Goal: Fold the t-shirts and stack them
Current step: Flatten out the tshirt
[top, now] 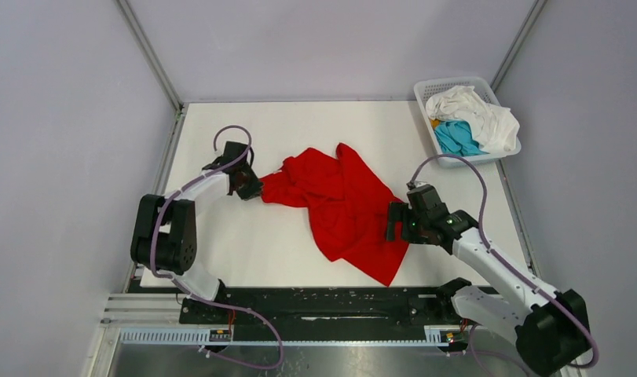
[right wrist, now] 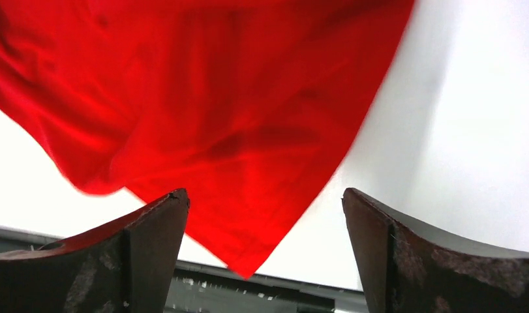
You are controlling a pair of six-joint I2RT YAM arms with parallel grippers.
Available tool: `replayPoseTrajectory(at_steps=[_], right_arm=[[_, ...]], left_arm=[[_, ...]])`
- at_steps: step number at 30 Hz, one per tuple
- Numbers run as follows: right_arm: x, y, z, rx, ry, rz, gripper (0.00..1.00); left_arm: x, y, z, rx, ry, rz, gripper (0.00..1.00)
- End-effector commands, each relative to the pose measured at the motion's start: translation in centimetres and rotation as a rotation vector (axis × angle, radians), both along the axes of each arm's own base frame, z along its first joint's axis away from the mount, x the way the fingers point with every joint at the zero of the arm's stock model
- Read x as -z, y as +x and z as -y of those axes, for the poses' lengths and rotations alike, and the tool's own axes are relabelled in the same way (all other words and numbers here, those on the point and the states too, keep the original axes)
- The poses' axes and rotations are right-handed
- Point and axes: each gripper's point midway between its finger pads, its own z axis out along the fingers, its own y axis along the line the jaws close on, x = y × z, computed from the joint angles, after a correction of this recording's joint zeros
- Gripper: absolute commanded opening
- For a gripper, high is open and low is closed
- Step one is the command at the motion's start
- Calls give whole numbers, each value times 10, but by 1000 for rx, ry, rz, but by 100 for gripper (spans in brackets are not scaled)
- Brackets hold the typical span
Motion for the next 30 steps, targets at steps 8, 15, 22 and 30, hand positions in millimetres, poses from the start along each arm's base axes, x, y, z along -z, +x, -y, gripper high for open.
replayPoseTrajectory(at_steps=[8,15,22,30], right_arm=[[34,-5,-70,-102,9,-148,94],[37,42,-72,-100,-146,-108,97],[26,21,-52,-84,-190,-147,97],[41,-72,-17,14,-156,-332,95]], left_arm=[[11,-53,-53,-197,64,-27,0],[5,-79,-60,-226,75,-18,0],[-4,-109,-75,-276,113,30,0],[-6,-129,-85,-319,139,47,0]])
